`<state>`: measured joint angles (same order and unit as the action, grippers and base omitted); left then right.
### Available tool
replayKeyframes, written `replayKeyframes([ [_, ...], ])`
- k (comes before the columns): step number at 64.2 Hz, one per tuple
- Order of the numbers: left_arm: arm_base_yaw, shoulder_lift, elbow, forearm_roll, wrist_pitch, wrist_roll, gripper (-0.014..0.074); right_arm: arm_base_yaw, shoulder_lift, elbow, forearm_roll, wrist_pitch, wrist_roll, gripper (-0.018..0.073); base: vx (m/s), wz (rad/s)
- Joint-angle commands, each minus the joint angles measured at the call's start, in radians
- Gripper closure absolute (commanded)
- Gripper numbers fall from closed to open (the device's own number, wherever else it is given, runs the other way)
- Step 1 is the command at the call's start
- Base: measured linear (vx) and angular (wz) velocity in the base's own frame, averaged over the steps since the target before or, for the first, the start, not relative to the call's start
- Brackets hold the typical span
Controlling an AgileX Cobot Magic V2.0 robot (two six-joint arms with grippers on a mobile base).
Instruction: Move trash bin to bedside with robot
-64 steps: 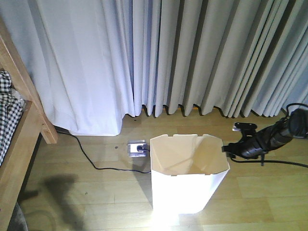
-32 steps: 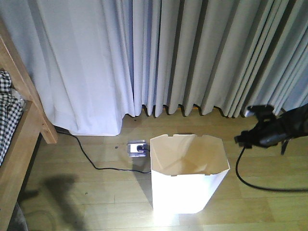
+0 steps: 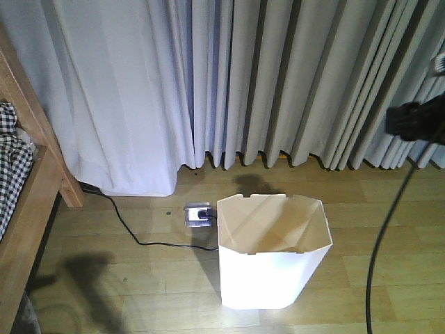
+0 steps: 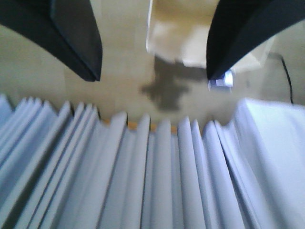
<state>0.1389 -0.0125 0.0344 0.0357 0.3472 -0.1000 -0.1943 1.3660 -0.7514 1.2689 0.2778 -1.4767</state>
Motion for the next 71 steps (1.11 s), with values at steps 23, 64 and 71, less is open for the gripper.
replayKeyframes([
  [23,-0.003,-0.014,0.003,-0.002,-0.066,-0.004,0.0603,-0.001,-0.795,0.297,0.045,-0.034,0.086,0.0093,0.0,0.01],
  [64,-0.003,-0.014,0.003,-0.002,-0.066,-0.004,0.0603,0.151,-0.971,0.519,0.045,-0.186,0.156,0.0097,0.0,0.0],
  [71,-0.003,-0.014,0.003,-0.002,-0.066,-0.004,0.0603,0.151,-0.971,0.519,0.045,-0.181,0.156,0.0121,0.0,0.0],
])
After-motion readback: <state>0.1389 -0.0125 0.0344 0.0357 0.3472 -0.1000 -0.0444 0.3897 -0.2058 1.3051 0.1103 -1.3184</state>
